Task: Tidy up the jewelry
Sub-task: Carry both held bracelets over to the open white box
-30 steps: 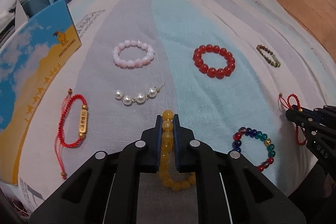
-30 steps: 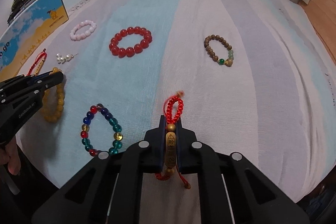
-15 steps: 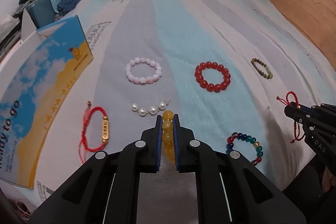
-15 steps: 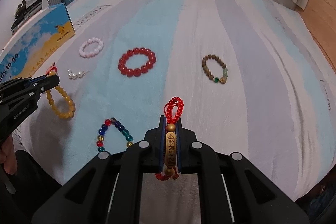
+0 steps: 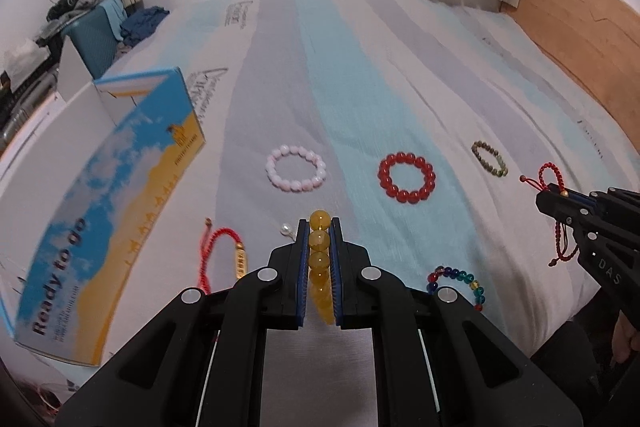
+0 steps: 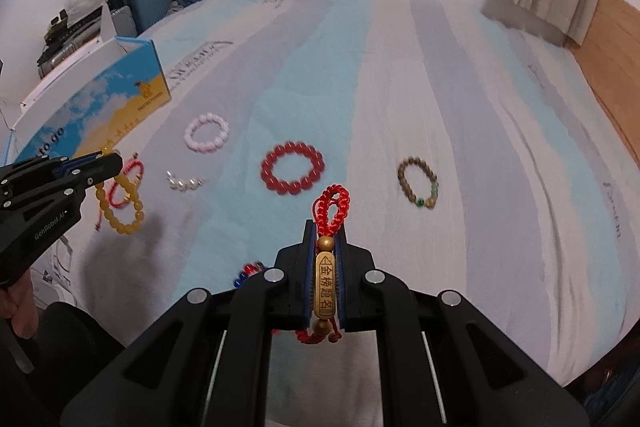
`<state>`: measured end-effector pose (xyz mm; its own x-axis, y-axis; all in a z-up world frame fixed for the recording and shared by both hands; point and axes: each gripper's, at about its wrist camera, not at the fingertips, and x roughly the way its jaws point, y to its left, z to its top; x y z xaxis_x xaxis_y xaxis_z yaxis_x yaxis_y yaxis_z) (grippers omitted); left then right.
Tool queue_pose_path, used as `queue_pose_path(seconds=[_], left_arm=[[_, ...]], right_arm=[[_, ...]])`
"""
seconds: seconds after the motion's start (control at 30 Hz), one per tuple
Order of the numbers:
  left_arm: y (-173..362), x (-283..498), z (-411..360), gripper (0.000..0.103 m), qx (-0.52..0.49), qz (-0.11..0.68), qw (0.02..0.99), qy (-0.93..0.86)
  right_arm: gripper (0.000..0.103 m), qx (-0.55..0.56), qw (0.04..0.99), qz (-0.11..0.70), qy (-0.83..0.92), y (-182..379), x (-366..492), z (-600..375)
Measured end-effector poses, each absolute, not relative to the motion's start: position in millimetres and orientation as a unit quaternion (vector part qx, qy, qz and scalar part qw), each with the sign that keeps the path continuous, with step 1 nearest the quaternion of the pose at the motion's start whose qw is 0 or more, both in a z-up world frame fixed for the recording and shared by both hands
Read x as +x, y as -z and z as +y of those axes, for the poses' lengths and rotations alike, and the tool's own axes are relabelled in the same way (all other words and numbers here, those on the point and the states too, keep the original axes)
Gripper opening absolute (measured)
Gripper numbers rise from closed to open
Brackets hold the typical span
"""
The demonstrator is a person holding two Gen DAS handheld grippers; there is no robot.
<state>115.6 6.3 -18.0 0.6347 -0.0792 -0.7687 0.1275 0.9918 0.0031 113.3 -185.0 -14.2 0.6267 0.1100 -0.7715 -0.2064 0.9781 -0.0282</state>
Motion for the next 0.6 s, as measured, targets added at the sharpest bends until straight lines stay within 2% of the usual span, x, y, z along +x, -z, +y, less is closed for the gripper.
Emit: queue_pose_path(seconds=[0.6], left_arm=[[-69.7, 102.5, 103.4, 0.008, 0.021, 0.37, 0.929, -0.016]], right_arm=[[0.008, -0.086, 0.914, 0.356, -0.172, -68.0, 124.5, -58.2]])
